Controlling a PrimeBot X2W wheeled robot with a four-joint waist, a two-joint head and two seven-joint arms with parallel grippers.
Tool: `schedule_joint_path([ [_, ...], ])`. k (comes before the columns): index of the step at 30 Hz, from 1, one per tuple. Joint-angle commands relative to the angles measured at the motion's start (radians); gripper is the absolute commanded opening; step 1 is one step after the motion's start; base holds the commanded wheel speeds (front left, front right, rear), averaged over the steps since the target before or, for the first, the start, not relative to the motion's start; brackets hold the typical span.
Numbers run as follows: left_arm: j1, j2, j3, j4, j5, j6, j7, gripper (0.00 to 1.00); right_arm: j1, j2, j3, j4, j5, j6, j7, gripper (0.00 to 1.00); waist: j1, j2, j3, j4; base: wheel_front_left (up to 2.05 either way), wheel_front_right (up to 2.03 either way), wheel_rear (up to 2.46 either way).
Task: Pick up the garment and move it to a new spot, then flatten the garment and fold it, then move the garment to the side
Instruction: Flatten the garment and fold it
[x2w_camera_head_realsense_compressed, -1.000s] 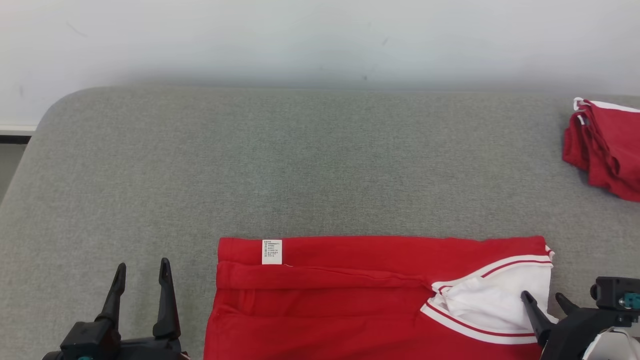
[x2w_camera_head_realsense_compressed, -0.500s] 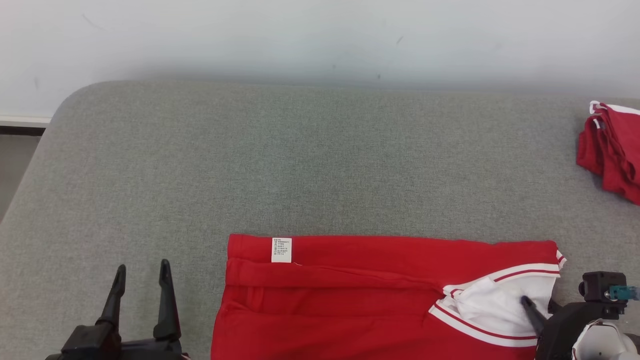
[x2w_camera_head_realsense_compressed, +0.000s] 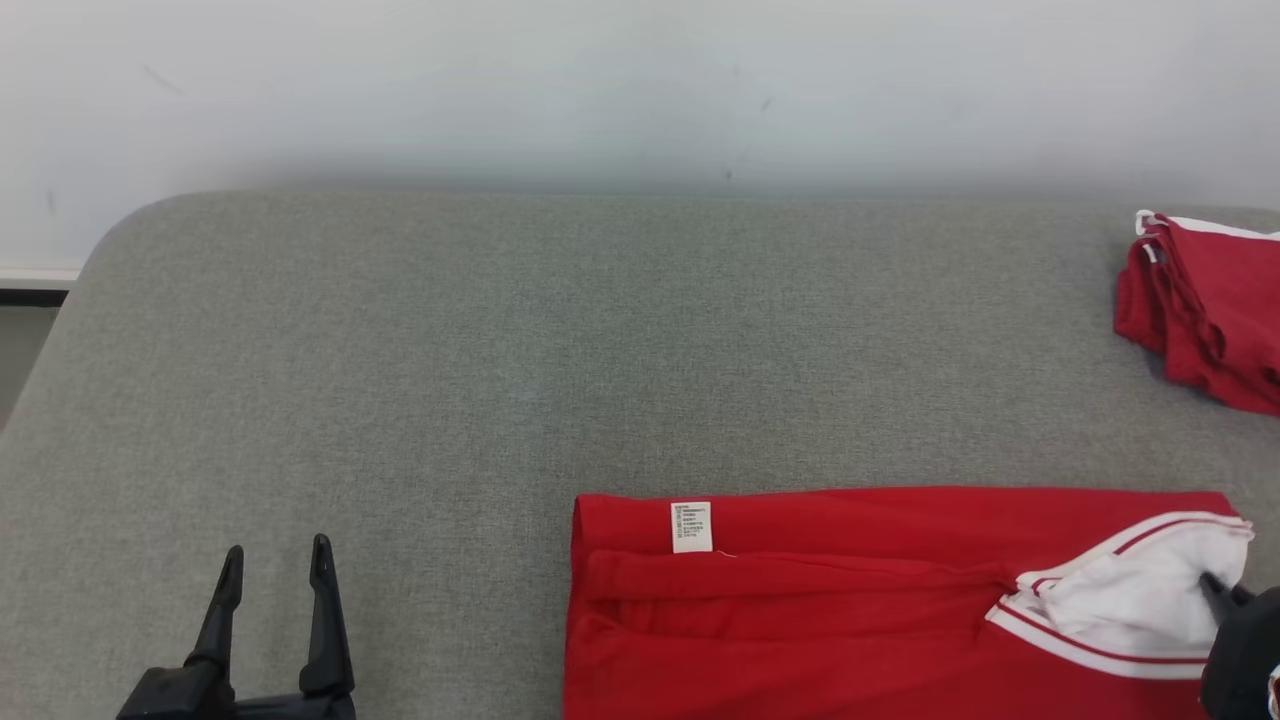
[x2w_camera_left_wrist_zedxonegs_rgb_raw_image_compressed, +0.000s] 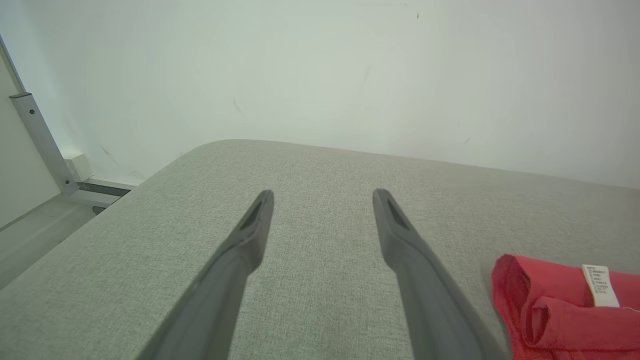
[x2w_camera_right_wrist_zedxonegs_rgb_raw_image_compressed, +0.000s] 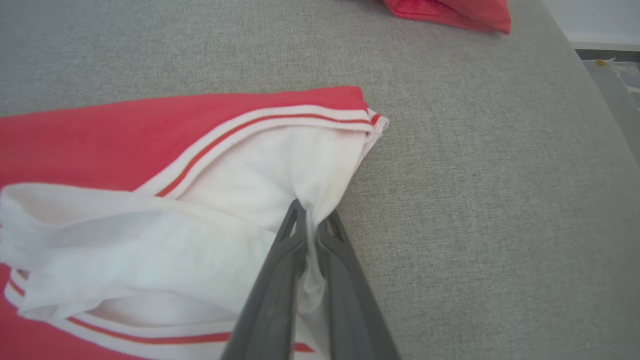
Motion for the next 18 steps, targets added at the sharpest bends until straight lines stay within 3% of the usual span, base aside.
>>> schedule_joint_path([
  [1, 0.014, -0.007, 0.009, 0.0, 0.009, -0.005, -0.003, 1.0, -0.01, -0.012, -0.006, -0.024, -0.003, -0.003, 0.004, 0.0, 0.0, -0.0001, -0.006, -0.008, 0.0, 0.0, 0.0],
  [9, 0.04, -0.022, 0.032, 0.001, 0.025, -0.015, -0.003, 1.0, 0.021, 0.011, 0.041, -0.198, 0.012, -0.003, 0.04, 0.0, 0.0, -0.0001, -0.023, -0.042, 0.0, 0.0, 0.0],
  [18, 0.049, -0.036, 0.043, 0.004, 0.037, -0.025, -0.003, 1.0, 0.1, 0.111, 0.129, -0.504, 0.087, -0.003, 0.147, 0.0, 0.0, -0.0001, -0.034, -0.061, 0.0, 0.0, 0.0],
])
